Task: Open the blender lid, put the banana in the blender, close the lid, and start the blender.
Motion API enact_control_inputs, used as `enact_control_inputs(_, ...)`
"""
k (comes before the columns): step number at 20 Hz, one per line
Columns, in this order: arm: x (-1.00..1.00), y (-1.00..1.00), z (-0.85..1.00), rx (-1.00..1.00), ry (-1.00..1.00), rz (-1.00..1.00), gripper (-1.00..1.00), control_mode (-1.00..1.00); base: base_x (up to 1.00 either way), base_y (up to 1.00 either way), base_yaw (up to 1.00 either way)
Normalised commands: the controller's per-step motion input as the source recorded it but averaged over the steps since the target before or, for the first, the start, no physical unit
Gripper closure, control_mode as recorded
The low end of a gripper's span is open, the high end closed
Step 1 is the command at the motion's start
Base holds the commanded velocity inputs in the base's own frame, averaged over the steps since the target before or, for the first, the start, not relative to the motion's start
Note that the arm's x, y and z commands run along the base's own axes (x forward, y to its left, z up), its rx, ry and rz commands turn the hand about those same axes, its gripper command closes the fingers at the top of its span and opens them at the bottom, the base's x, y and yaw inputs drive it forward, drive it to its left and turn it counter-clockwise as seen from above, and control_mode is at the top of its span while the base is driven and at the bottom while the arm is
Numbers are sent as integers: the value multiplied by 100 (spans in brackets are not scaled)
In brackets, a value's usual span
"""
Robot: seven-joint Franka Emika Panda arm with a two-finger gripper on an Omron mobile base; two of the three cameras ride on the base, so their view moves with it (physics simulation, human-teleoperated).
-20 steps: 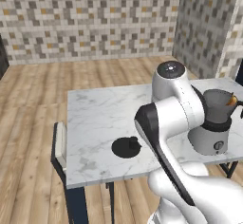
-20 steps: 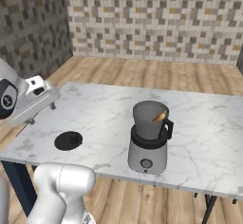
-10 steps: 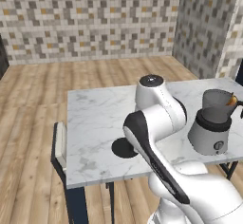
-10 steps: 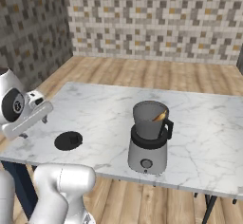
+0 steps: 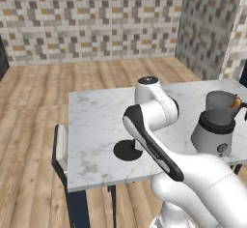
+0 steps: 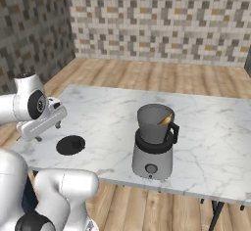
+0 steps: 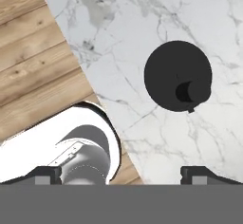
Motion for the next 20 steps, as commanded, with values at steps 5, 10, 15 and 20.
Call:
enact_control_inputs(5, 60, -1, -20, 0, 14, 0, -100, -100, 0, 0, 0)
enact_control_inputs(10, 38, -2, -21, 0, 6, 0, -100, -100, 0, 0, 0)
enact_control_inputs(15, 31, -10, -35, 0, 8, 0, -100, -100, 0, 0, 0)
enact_control_inputs(20, 27, -11, -36, 0, 8, 0, -100, -100, 0, 0, 0)
